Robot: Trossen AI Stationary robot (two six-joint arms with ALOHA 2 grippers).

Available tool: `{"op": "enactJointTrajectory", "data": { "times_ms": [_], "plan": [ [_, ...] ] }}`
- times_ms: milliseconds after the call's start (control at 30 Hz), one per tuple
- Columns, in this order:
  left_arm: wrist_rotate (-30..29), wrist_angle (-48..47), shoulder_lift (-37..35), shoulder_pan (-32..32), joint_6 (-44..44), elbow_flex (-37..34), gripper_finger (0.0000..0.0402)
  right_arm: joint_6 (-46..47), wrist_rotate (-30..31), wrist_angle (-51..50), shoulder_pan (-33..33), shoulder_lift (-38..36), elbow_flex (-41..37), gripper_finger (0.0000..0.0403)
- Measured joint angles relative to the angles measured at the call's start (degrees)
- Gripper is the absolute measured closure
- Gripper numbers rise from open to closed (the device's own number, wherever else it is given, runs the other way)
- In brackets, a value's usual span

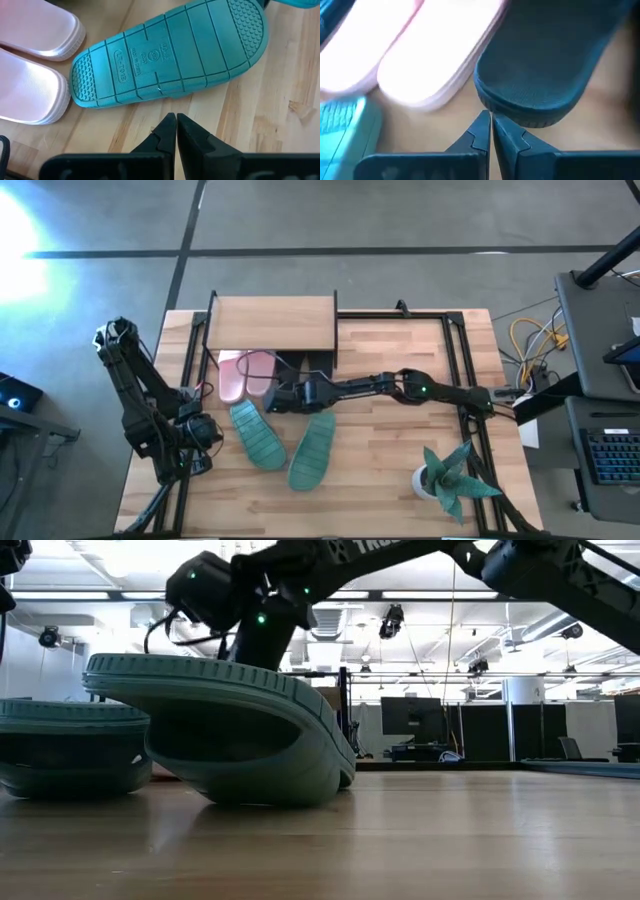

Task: Pick and place slides into the shelf
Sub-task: Adjust the black and pink slides under the shelf

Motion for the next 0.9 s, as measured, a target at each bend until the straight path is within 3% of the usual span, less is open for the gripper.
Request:
{"op": "enactJointTrajectory", "data": {
  "times_ms": [167, 367, 533, 733, 900],
  "plan": [
    [0.0, -0.1, 0.1, 0.0, 0.0, 0.0, 0.0402, -5.1, -4.1, 0.1, -0.8, 0.0, 3.3, 0.039],
    [0.0, 0.0, 0.1, 0.0, 0.0, 0.0, 0.0402, -3.1, -19.1, 0.1, -1.1, 0.2, 3.5, 0.039],
    [0.0, 2.2, 0.0, 0.0, 0.0, 0.2, 0.0402, -0.5, -20.1, 2.1, -0.7, 1.8, 3.3, 0.039],
    [0.0, 4.2, 0.1, 0.0, 0.5, 0.2, 0.0402, -0.9, -20.0, 12.8, -0.5, 3.2, 3.0, 0.039],
    [-0.4, 3.6, 0.4, 0.0, -1.0, -0.1, 0.0402, -1.4, -17.3, 12.2, -0.3, 3.1, 3.5, 0.039]
  ]
}}
